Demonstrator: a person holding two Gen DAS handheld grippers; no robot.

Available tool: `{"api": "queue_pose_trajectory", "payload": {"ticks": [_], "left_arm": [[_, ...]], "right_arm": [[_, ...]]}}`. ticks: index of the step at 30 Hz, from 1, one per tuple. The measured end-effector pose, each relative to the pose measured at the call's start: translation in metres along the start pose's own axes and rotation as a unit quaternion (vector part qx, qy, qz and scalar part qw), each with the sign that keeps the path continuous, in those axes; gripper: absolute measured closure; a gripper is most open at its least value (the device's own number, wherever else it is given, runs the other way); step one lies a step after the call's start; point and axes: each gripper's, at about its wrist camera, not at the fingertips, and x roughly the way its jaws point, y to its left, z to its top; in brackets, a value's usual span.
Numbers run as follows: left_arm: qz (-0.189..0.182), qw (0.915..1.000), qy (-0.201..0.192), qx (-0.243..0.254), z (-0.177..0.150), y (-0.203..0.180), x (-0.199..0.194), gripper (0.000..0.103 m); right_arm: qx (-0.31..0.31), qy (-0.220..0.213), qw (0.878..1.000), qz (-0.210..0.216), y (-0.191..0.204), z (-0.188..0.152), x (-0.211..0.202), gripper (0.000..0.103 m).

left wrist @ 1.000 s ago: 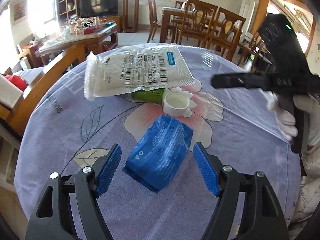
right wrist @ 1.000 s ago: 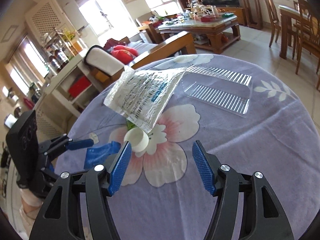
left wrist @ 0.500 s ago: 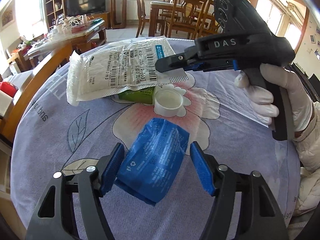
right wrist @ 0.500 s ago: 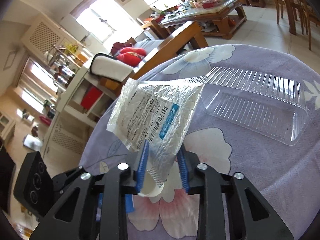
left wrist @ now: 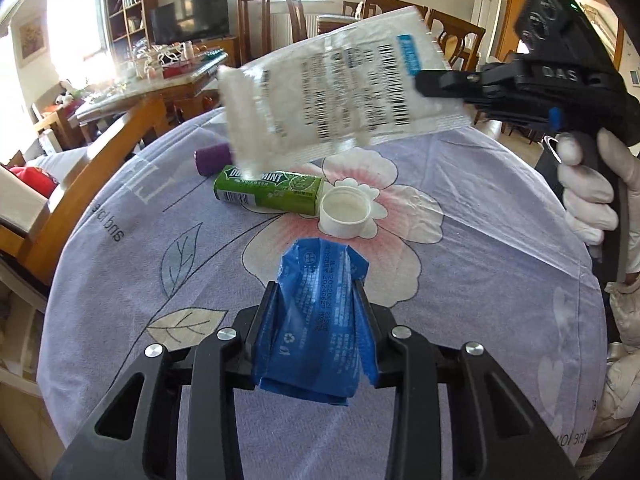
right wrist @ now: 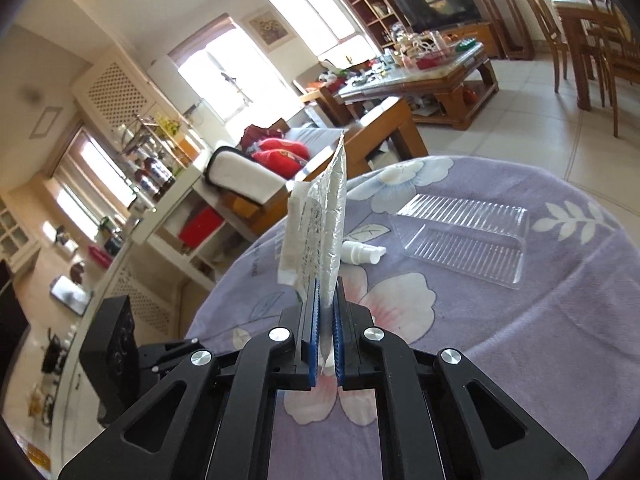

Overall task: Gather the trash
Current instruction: 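Carry the blue packet and white bag over the bin and open both grippers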

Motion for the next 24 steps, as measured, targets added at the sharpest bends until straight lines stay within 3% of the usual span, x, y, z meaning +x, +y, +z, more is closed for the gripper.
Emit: {"api": "queue_pose_trajectory", "payload": {"ticks": [6,10,17,24], "left_arm": [[-0.009,0.999,-0.043,-0.005,0.005,-0.02,-0.029,0.068],[-0.038,0.9968,-0.07,0.004,0.016,-0.046,-0.043,0.068],[-0.095,0.9899,-0.093,0.049,0.046,-0.13,-0.04,0.068],[-0.172,0.9753,-0.113,0.081,0.087,-0.222,-0.012,0.068]], "right_arm": [[-0.018,-0.04,0.999,-0.02,-0.004,-0.015,-0.07,0.096],[-0.021,-0.064,0.997,-0.037,-0.018,-0.032,-0.122,0.096],[0.001,-0.105,0.991,-0.078,-0.06,-0.06,-0.213,0.096],[0.033,-0.153,0.977,-0.142,-0.116,-0.093,-0.315,0.096]]}}
